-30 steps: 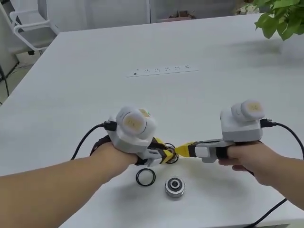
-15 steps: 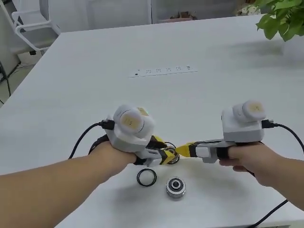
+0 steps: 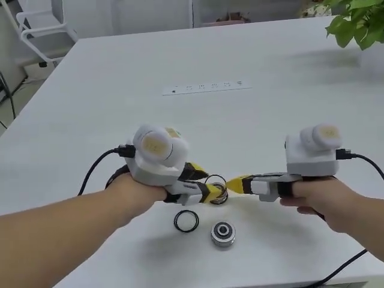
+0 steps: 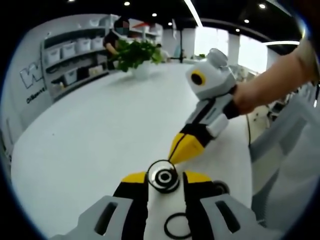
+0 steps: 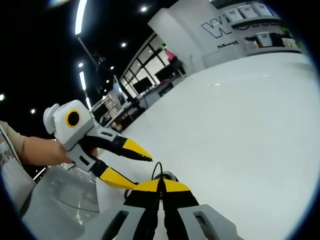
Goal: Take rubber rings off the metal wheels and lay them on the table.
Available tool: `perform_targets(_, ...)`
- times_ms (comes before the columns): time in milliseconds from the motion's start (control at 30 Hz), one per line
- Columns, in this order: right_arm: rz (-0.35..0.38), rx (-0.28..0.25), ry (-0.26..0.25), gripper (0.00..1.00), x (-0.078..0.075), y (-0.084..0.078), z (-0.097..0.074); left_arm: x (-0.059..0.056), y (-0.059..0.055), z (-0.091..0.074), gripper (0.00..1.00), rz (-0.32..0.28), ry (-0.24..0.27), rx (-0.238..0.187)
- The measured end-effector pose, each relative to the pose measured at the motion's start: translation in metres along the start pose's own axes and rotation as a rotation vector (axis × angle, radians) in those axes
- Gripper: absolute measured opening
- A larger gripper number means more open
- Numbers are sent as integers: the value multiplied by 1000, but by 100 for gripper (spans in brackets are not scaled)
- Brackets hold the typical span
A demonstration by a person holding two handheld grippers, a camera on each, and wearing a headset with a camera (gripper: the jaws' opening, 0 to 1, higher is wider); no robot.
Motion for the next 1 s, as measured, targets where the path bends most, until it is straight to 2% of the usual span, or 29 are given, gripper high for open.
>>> perform_targets(667,0,-20,18,0,7,5,-2,-3,0,-33,42,-19,7,-75)
perform_targets(1000,-6,-23,22,0,12,7,-5,-5,-10,-51,52,-54,30,-88)
Point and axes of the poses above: the centre of the closed fingertips' face, and the gripper's own axes: z roughly forward along the fingers, x roughly to its left, y roughly out of its top, the point moved 8 cm from there along -z, roughly backward along the fingers, and after that the axes turned 12 degrees about x, right-handed, at the moved point
